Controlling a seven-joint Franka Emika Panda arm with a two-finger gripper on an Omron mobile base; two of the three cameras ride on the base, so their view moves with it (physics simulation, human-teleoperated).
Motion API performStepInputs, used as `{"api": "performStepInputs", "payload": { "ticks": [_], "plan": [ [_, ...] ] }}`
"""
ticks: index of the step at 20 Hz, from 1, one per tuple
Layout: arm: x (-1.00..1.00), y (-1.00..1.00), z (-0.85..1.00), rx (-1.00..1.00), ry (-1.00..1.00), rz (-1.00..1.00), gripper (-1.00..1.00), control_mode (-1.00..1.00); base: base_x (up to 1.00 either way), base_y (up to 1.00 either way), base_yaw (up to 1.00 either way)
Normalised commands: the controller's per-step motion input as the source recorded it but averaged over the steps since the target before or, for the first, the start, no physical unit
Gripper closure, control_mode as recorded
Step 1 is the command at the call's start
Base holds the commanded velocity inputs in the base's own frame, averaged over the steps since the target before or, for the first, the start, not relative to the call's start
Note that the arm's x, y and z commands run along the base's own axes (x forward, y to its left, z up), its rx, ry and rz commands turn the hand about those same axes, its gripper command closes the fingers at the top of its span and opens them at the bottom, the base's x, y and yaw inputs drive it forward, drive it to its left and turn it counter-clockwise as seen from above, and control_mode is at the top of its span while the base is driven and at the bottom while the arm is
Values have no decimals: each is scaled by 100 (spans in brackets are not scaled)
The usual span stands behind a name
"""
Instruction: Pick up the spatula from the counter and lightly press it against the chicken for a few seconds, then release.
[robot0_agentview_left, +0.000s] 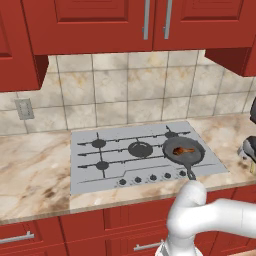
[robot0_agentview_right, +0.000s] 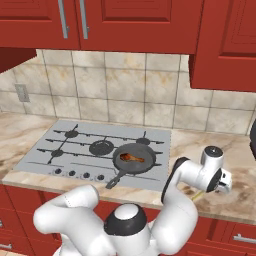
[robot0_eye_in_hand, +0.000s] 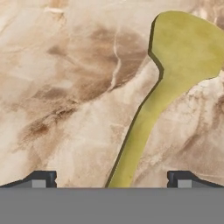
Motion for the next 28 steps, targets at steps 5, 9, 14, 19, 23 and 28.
{"api": "performStepInputs", "payload": {
  "ticks": [5, 9, 14, 19, 23, 28],
  "plan": [
    [3, -3, -25, 0, 1, 0, -100, -100, 0, 0, 0],
    [0, 0, -40, 0, 3, 0, -100, -100, 0, 0, 0],
    [0, 0, -46, 0, 2, 0, -100, -100, 0, 0, 0],
    [0, 0, -58, 0, 0, 0, -100, -100, 0, 0, 0],
    [0, 0, -74, -1, 0, 0, -100, -100, 0, 0, 0],
    [0, 0, -84, -3, 0, 0, 100, -100, 0, 0, 0]
  ]
}}
